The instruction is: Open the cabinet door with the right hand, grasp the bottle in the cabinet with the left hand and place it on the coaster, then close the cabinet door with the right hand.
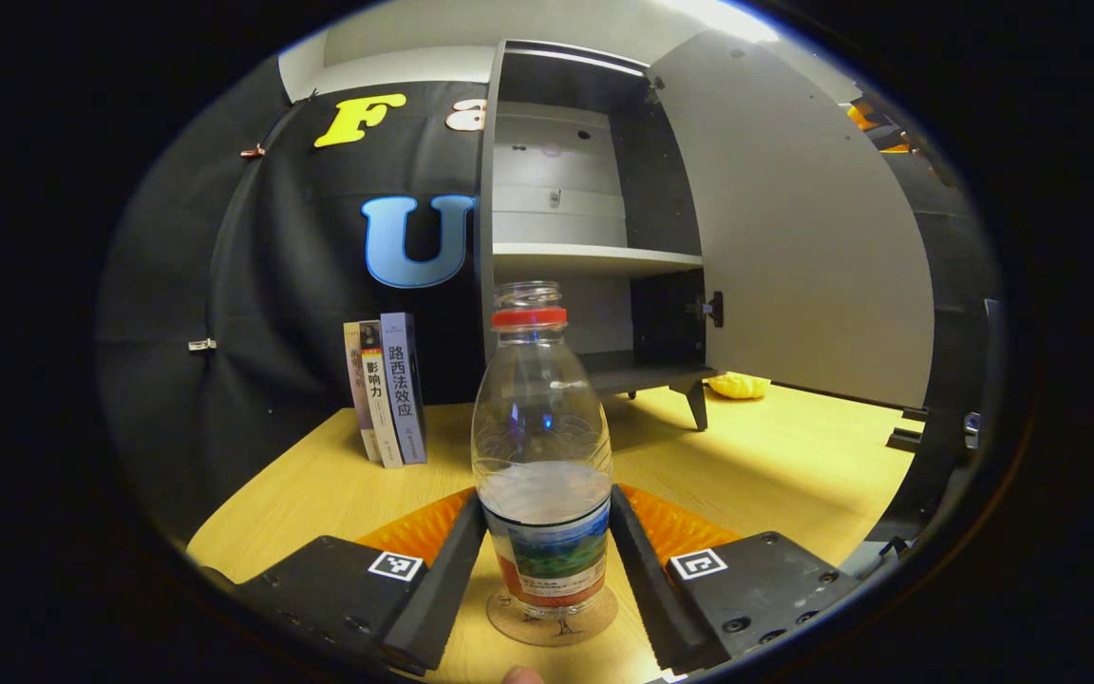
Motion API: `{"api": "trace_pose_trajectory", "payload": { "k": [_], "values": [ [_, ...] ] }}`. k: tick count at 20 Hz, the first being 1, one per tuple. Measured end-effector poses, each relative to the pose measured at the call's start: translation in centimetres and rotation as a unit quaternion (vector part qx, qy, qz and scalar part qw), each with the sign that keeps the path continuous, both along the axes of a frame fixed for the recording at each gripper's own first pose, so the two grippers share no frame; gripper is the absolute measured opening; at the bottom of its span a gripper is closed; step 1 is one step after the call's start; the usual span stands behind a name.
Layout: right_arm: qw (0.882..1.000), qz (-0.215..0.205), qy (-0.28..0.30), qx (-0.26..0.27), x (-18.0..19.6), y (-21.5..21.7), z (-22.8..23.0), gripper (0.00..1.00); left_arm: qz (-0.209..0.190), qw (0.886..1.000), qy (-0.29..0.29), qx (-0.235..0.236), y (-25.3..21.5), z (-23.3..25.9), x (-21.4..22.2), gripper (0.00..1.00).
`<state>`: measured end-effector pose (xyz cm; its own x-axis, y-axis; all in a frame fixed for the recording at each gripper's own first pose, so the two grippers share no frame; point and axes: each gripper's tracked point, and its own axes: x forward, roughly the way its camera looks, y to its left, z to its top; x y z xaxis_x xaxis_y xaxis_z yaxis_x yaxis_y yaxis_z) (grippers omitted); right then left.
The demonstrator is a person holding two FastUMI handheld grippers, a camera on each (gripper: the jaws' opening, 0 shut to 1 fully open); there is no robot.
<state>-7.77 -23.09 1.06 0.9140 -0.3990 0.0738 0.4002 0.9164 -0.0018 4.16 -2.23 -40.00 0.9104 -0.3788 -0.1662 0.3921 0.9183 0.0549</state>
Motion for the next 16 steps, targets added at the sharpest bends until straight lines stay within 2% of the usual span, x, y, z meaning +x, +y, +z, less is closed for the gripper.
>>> {"api": "trace_pose_trajectory", "payload": {
  "k": [5,8,11,16],
  "values": [
    [1.0,-0.011,0.01,0.012,-0.3,-0.4,-0.8,0.97,-0.001,1.0,-0.001,0.007,-0.2,-1.0,-0.5,0.8],
    [1.0,-0.009,0.015,0.011,-0.2,-0.1,-1.0,0.97,0.0,1.0,0.018,0.018,-0.2,-2.1,-0.9,0.81],
    [1.0,-0.004,0.017,0.011,0.0,0.1,-1.2,0.97,0.011,0.999,0.027,0.014,0.2,-2.0,-1.2,0.92],
    [1.0,0.005,0.022,0.021,0.1,0.4,-1.8,0.97,0.021,0.999,0.044,0.015,0.6,-1.9,-1.9,0.93]
  ]
}}
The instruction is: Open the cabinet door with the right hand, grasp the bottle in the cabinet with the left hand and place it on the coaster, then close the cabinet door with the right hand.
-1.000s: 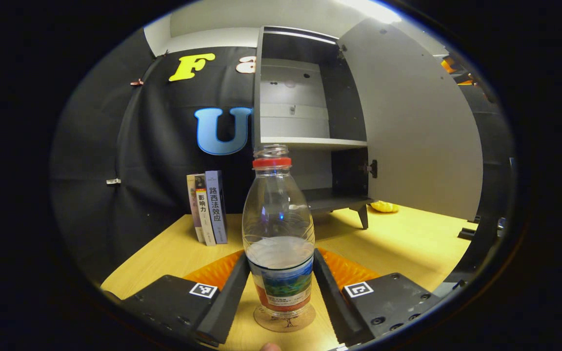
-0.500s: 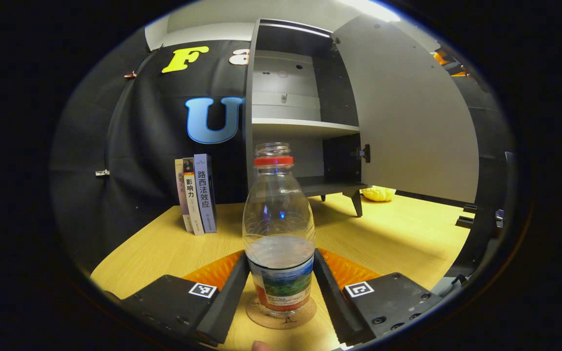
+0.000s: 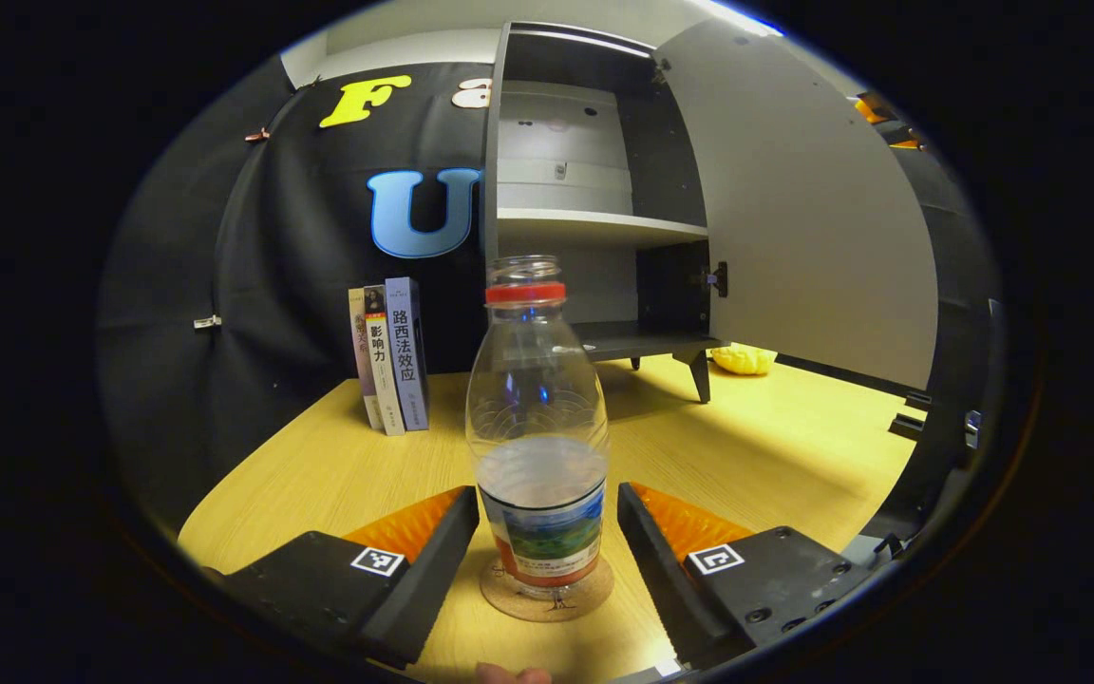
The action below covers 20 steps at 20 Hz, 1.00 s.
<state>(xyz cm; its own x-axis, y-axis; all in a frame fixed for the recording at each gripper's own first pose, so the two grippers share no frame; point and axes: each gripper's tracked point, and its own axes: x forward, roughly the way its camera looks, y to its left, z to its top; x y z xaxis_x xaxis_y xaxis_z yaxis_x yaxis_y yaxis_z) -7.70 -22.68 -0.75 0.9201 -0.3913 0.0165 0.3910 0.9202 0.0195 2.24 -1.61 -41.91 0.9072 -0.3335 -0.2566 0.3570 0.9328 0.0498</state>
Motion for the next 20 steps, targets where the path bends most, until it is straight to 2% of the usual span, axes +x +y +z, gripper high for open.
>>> {"api": "trace_pose_trajectory", "payload": {
  "k": [4,7,9,14,20],
  "values": [
    [1.0,0.012,0.0,0.005,0.2,0.1,0.1,0.96,0.017,1.0,0.009,-0.007,0.6,0.9,-2.3,0.93],
    [1.0,0.024,-0.003,0.018,0.4,0.1,-0.1,0.96,0.037,0.999,-0.007,-0.019,1.2,4.9,-3.9,0.93],
    [0.999,0.028,-0.004,0.022,0.7,-0.1,-0.1,0.95,0.047,0.998,-0.023,-0.037,1.0,9.2,-4.5,0.93],
    [0.999,0.041,-0.016,0.013,0.9,-0.2,0.3,0.95,0.046,0.994,-0.064,-0.082,0.0,21.8,-3.7,0.94],
    [0.999,0.041,-0.011,0.015,0.9,-0.2,0.2,0.95,0.089,0.988,-0.09,-0.089,1.4,33.7,-1.9,0.94]
  ]
}}
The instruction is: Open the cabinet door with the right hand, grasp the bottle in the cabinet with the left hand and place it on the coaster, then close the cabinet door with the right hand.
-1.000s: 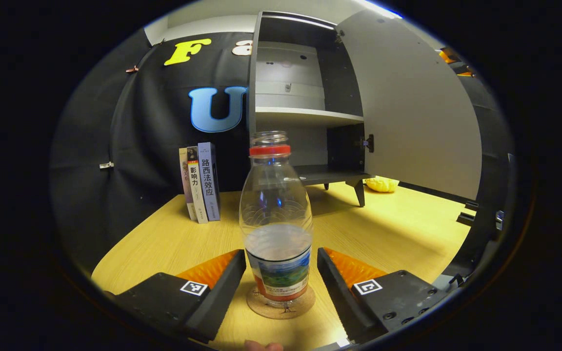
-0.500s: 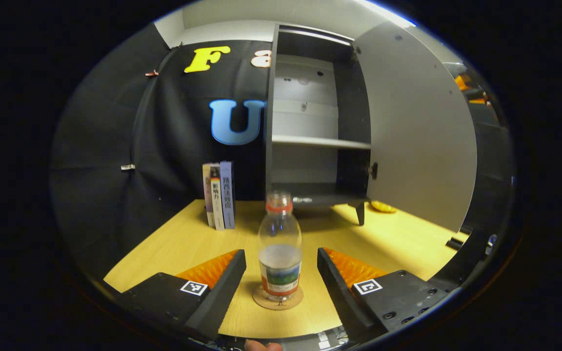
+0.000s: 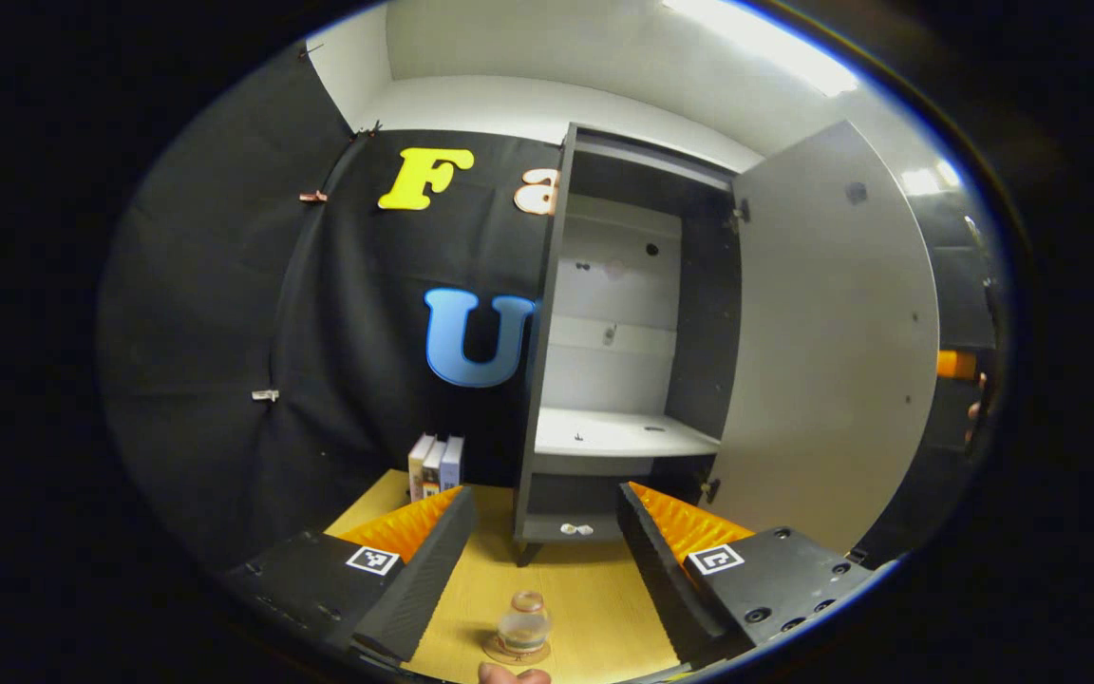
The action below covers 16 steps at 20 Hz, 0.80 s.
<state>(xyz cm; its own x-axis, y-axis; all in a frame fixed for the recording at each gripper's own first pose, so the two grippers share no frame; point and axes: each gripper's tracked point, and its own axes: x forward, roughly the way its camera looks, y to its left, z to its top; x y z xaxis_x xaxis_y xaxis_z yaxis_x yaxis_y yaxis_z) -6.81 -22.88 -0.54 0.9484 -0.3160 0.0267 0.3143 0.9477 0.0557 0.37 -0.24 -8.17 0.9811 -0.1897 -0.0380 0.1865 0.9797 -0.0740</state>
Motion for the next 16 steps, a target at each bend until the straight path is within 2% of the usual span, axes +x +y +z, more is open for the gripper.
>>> {"api": "trace_pose_trajectory", "payload": {
  "k": [3,8,9,10,16],
  "values": [
    [1.0,0.001,0.009,0.018,0.1,0.6,-0.3,0.95,0.021,1.0,-0.002,0.008,0.3,2.9,0.3,0.95],
    [1.0,0.0,0.006,0.025,-0.1,1.8,-0.3,0.96,0.016,1.0,-0.007,0.025,-0.2,3.8,0.1,0.95],
    [1.0,0.005,0.006,0.029,-0.1,2.5,-0.4,0.96,0.015,0.999,-0.007,0.03,-0.4,3.7,0.1,0.97],
    [0.999,0.013,0.005,0.033,-0.1,3.4,-0.3,0.96,0.013,0.999,-0.01,0.033,-0.6,3.8,0.0,0.95],
    [0.995,0.084,0.003,0.051,0.3,9.3,-0.1,0.97,0.004,0.999,-0.012,0.04,-1.7,3.7,-0.6,0.95]
  ]
}}
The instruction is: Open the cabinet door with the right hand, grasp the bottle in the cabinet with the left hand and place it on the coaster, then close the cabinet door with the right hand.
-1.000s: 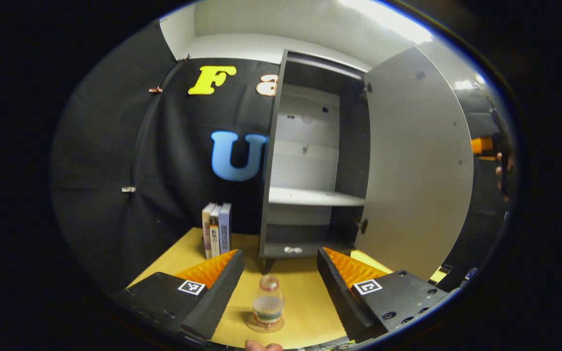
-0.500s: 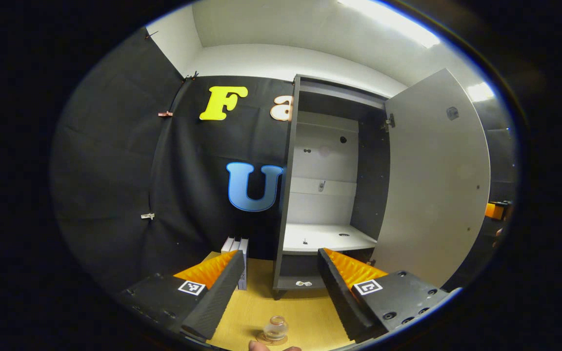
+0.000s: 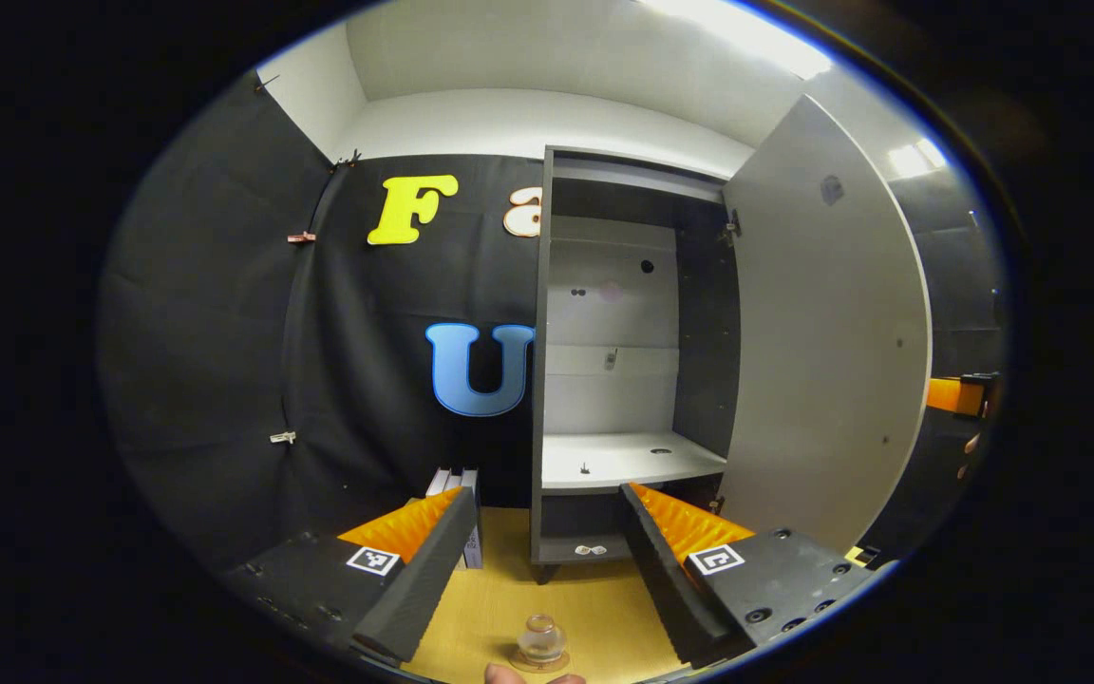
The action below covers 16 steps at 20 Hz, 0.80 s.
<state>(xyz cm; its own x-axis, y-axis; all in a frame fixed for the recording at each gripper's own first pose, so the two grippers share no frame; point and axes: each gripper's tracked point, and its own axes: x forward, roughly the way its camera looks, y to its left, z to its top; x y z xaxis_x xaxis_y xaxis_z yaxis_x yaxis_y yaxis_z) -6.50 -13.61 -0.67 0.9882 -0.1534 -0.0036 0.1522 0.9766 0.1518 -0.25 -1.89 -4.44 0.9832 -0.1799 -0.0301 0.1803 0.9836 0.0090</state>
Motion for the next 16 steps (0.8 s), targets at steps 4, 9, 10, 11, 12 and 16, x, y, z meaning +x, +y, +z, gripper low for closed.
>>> {"api": "trace_pose_trajectory", "payload": {
  "k": [4,9,10,11,12,16],
  "values": [
    [0.999,0.047,0.003,0.0,1.0,4.5,-0.7,0.98,0.0,1.0,0.001,0.003,0.0,-0.3,-0.5,0.95],
    [0.993,0.122,0.007,-0.006,1.9,10.0,-1.3,0.98,0.007,1.0,-0.004,0.004,0.5,-0.3,-1.2,0.95],
    [0.991,0.137,0.01,-0.005,1.9,11.0,-1.6,0.98,0.009,1.0,-0.004,0.004,0.6,-0.2,-1.3,0.95],
    [0.989,0.15,0.014,0.0,2.0,11.9,-1.8,1.0,0.011,1.0,-0.004,0.004,0.8,-0.2,-1.3,0.95],
    [0.987,0.162,0.019,0.006,2.0,12.8,-2.1,0.98,0.013,1.0,-0.005,0.004,1.0,0.0,-1.4,0.95],
    [0.983,0.184,0.022,-0.005,1.9,14.4,-2.5,0.98,0.019,1.0,-0.01,0.008,1.4,0.2,-1.6,0.95]
  ]
}}
